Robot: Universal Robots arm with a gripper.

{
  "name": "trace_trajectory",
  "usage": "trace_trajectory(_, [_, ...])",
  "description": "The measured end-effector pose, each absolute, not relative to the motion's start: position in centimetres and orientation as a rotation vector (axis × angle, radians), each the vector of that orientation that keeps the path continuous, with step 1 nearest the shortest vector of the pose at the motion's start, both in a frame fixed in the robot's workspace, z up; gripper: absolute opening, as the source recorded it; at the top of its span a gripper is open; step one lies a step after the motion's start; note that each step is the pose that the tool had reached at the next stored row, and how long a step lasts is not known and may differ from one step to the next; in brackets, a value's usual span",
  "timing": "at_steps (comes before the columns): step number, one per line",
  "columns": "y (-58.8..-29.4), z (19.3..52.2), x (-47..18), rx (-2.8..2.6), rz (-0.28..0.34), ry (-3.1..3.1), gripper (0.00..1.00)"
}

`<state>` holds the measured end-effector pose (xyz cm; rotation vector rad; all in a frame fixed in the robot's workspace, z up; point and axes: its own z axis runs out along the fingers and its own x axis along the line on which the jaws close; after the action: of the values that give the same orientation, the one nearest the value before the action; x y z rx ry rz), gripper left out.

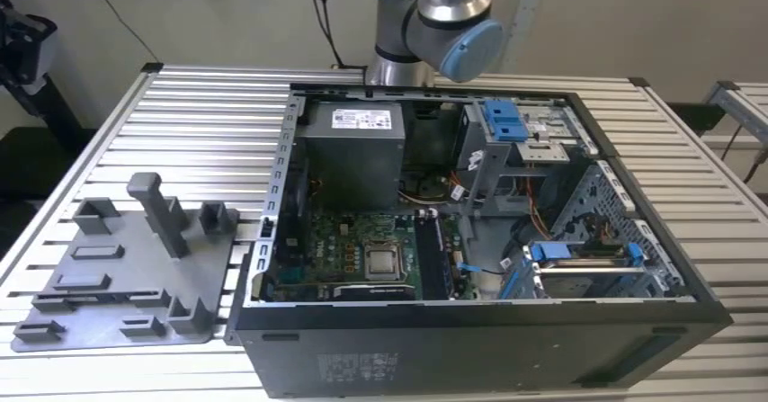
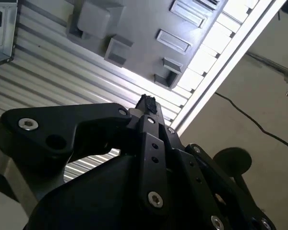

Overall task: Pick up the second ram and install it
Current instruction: 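Reach for the second ram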

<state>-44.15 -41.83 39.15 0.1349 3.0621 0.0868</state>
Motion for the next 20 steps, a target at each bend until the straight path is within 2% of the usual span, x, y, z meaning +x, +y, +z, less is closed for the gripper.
trace_trajectory(20, [-42.54,39.14,-44.55,0.135,0.087,3.062,0.11])
